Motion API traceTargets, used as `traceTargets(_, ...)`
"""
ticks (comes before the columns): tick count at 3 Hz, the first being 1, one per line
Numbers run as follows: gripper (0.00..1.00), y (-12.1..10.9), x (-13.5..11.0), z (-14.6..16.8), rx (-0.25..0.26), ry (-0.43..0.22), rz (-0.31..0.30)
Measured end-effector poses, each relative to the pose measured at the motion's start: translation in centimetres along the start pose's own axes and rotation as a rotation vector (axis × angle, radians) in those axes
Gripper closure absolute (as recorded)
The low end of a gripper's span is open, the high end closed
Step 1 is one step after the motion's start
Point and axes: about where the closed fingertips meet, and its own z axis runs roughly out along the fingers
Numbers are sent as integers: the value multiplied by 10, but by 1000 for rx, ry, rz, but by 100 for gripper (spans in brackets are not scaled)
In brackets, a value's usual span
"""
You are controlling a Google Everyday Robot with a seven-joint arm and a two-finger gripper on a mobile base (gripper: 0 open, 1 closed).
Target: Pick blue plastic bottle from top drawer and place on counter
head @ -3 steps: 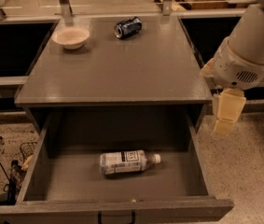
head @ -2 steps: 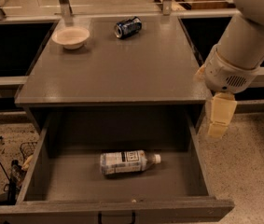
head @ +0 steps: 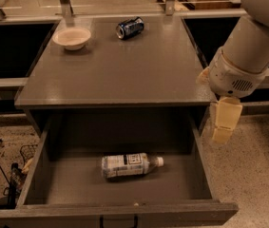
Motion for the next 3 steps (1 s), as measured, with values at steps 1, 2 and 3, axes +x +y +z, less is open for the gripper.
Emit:
traceTargets(1,0,25,-20,17,-33,-45,-68)
traceTargets(2,0,44,-33,38,-80,-58,-114)
traceTargets(3,0,44,-33,38,-80,-58,-114)
